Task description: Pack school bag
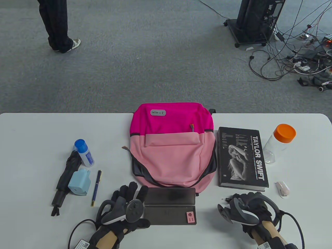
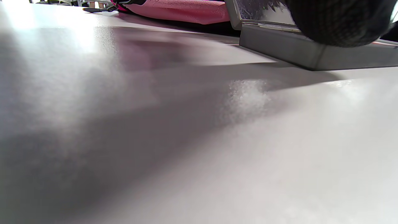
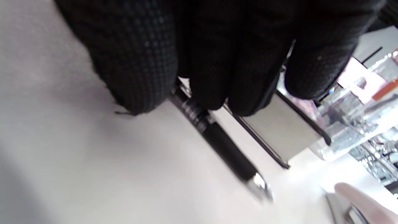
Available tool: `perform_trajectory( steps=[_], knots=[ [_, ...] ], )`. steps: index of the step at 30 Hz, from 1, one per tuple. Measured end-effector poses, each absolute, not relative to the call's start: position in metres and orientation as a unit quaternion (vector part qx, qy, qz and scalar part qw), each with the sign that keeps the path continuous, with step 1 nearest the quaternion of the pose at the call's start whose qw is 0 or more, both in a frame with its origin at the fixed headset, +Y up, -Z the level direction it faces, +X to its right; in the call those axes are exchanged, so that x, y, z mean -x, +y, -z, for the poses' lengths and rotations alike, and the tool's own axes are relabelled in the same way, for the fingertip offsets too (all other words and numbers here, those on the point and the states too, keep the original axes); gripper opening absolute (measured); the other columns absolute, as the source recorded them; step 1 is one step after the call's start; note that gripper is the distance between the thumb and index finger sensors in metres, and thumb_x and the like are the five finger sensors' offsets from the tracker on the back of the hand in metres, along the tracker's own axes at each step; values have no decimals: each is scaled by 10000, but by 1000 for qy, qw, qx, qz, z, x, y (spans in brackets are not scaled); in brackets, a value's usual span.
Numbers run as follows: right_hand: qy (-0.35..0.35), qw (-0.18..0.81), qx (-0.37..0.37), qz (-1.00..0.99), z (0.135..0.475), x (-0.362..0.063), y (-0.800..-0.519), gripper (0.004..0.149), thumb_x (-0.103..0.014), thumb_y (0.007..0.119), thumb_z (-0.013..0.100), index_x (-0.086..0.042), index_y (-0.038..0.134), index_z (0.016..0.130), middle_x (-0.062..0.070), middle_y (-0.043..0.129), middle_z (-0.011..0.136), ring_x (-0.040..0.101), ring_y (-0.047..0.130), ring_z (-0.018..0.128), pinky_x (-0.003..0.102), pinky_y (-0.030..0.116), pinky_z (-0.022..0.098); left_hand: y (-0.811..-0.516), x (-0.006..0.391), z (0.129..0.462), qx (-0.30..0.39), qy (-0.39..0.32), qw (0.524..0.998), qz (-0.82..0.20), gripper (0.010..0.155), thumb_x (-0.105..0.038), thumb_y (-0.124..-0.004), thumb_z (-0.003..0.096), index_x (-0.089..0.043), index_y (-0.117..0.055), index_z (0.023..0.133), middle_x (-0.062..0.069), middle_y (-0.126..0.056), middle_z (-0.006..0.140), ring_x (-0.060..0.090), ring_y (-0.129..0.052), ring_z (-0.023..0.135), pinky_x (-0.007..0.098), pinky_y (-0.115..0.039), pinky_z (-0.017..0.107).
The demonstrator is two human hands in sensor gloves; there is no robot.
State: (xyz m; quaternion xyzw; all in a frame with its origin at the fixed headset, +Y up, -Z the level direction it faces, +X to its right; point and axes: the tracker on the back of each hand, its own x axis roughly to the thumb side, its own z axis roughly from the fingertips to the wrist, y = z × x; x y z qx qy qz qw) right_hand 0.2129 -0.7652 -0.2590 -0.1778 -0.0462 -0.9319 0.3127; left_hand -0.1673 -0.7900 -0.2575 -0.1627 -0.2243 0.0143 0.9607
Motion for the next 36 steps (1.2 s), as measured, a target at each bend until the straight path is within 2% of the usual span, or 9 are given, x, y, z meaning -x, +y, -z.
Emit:
perform_trajectory(
  steps=[1,3,14,16,19,21,23,27,36],
  knots=[
    [-52,306,188,932,259,-213,-768,581,-322,999,368,-139,864,903,93,1048,763,316,1087,688,623,892,550,-790,167,258,163,-224,961,-15,1160,-690,-721,369,-236,70,1085,342,25,1185,669,-132,1011,811,-253,716],
    [-60,288,194,936,260,-213,-772,568,-281,997,374,-117,861,901,100,1049,750,314,1087,679,615,899,543,-791,168,258,165,-224,960,-18,1159,-688,-722,370,-237,71,1084,344,25,1185,668,-132,1011,811,-252,716],
    [-77,257,195,943,259,-208,-769,610,-333,1006,358,-50,882,884,150,1049,716,338,1086,601,641,894,528,-791,168,258,167,-228,959,-30,1163,-683,-726,371,-231,75,1082,345,22,1184,668,-136,1011,812,-254,714],
    [-85,226,189,952,260,-205,-760,568,-320,992,374,-66,896,873,165,1040,726,353,1077,602,650,883,531,-791,168,258,168,-228,959,-30,1162,-684,-726,371,-232,75,1082,346,22,1184,669,-135,1011,812,-254,714],
    [-87,172,188,963,259,-195,-742,532,-312,925,431,-15,891,870,201,1023,727,385,1054,599,679,854,529,-791,168,258,169,-227,958,-32,1159,-685,-724,372,-237,76,1079,345,19,1185,669,-139,1011,812,-256,713],
    [-84,171,195,962,257,-186,-732,528,-311,907,443,-17,877,880,196,1011,746,384,1047,617,677,850,537,-791,168,258,171,-227,958,-34,1161,-684,-725,373,-236,82,1078,345,17,1186,670,-139,1010,812,-252,715],
    [-65,161,212,962,256,-177,-720,519,-304,898,443,-34,872,886,178,1008,767,376,1051,643,665,861,538,-791,168,258,172,-228,958,-34,1159,-684,-724,374,-237,82,1077,344,14,1186,669,-140,1011,811,-254,715],
    [-36,71,233,969,253,-155,-696,508,-288,888,444,-36,861,883,178,1009,779,380,1056,661,654,873,528,-791,169,258,173,-228,958,-35,1158,-685,-722,376,-237,86,1075,342,15,1187,669,-141,1011,811,-255,714],
    [15,2,301,953,248,-94,-686,501,-292,912,425,-35,867,853,174,1042,746,359,1092,639,624,912,494,-791,169,258,173,-228,958,-34,1156,-684,-720,379,-232,85,1074,346,9,1188,669,-144,1012,811,-253,714]
  ],
)
